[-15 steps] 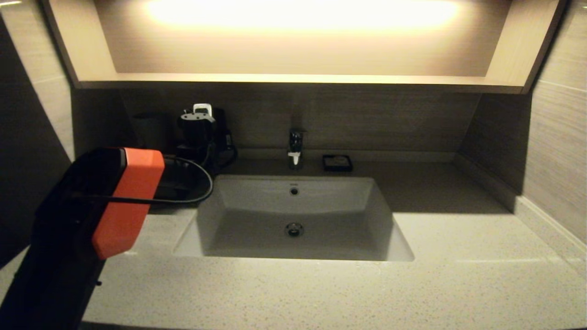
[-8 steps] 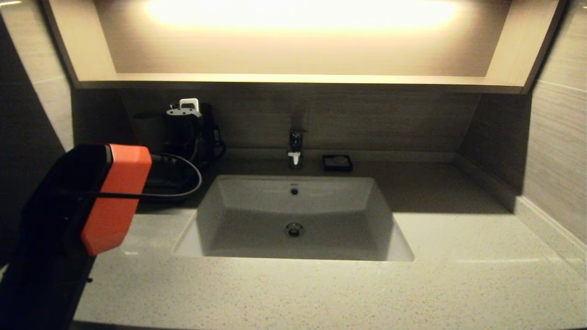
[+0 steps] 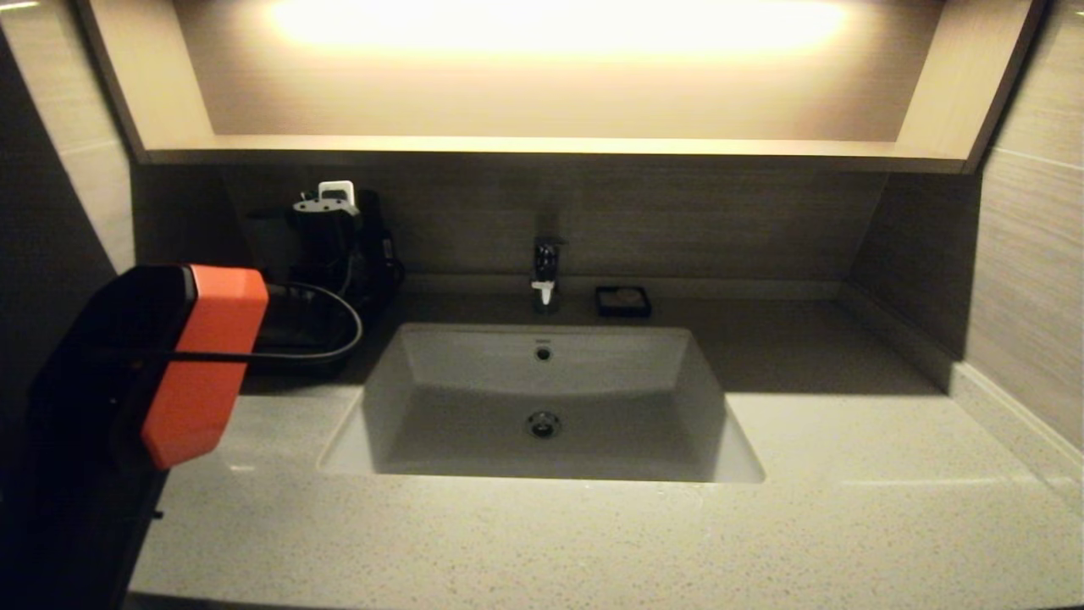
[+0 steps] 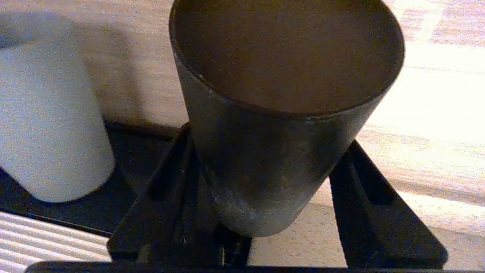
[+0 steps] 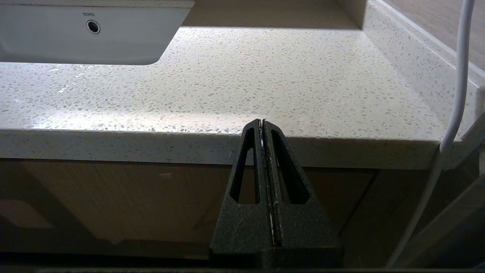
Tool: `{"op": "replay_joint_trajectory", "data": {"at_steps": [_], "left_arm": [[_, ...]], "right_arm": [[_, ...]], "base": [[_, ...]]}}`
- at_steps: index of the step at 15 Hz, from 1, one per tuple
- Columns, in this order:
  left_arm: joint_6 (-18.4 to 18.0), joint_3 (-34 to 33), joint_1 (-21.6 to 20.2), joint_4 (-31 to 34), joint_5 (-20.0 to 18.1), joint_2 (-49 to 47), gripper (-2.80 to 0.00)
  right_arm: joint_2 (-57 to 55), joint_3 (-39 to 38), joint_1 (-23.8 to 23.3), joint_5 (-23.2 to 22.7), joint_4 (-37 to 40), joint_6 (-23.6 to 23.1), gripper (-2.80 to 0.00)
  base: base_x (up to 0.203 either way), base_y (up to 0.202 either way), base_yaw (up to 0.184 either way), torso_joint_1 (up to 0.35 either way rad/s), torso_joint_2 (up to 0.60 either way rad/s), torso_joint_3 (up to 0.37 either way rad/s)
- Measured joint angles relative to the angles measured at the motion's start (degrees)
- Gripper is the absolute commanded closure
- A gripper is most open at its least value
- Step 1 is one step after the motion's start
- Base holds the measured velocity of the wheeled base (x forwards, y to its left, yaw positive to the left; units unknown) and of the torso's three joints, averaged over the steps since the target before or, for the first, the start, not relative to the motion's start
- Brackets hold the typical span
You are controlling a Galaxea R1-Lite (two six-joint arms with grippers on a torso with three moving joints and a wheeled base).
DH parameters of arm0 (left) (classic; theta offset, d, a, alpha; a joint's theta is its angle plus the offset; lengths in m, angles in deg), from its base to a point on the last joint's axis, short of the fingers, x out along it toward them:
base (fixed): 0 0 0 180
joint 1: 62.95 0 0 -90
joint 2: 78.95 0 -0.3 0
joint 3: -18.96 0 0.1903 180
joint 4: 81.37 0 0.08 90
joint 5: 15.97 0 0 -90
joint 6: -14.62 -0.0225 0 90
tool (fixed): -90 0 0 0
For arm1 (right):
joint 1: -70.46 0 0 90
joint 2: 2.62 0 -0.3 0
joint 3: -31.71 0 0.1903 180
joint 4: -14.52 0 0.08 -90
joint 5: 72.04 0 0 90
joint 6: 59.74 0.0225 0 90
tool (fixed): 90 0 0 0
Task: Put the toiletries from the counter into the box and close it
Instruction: Place the cup on the table
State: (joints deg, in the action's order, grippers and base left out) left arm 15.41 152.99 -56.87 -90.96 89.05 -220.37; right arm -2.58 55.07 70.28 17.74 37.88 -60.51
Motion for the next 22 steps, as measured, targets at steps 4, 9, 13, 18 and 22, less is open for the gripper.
{"op": "replay_joint_trajectory", "data": {"at_steps": [4,9,13,18,22], "left_arm": [[-1.12,0.27,-0.64,-0.07,-0.39,0.0,0.0],[-1.14,0.35,-1.79,-0.07,-1.22,-0.26,0.0],[-1.14,0.35,-2.35,0.09,-1.24,-0.45,0.0],[-1.05,0.3,-2.6,0.17,-1.07,-0.7,0.0],[-1.03,0.3,-2.84,0.28,-1.13,-0.91,0.0]], "right_arm": [[0.0,0.0,0.0,0.0,0.0,0.02,0.0],[0.0,0.0,0.0,-0.02,0.0,0.0,0.0],[0.0,0.0,0.0,-0.02,0.0,0.0,0.0],[0.0,0.0,0.0,-0.02,0.0,0.02,0.0],[0.0,0.0,0.0,-0.02,0.0,0.0,0.0]], "base": [[0.0,0.0,0.0,0.0,0.0,0.0],[0.0,0.0,0.0,0.0,0.0,0.0],[0.0,0.0,0.0,0.0,0.0,0.0],[0.0,0.0,0.0,0.0,0.0,0.0],[0.0,0.0,0.0,0.0,0.0,0.0]]}}
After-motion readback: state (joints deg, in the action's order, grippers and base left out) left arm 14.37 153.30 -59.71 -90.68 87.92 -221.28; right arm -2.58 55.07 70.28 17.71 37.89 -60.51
